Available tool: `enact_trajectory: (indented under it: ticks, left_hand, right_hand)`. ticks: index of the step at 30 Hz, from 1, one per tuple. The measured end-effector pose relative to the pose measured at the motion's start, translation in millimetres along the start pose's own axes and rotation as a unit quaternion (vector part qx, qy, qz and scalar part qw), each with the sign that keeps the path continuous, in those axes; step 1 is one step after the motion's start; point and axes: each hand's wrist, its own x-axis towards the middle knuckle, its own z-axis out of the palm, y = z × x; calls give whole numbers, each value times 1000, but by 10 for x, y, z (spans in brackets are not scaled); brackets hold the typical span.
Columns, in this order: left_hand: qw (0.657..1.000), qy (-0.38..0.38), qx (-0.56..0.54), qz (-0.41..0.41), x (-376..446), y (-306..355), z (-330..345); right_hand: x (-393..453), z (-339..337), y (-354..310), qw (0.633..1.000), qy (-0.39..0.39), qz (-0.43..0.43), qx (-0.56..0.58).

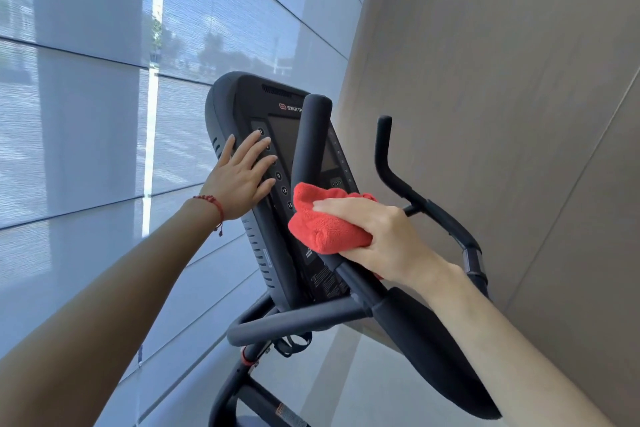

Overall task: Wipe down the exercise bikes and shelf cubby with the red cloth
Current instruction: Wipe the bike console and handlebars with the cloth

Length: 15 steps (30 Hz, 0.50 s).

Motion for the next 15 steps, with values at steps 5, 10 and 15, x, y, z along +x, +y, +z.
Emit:
enact_trajectory:
  ticks: [5,10,15]
  left_hand:
    - [1000,-10,-3,4,-12,-14,-26]
    - [1000,-18,7,0,-11,-2,-30]
    - [1000,-12,8,0,-16,10,-25]
  right_hand:
    - [-136,-114,-56,999,-41,4,-1]
    - [-174,-284,-87,1000,4,6,11]
    - [1,-70,-95,999,23,9,-24]
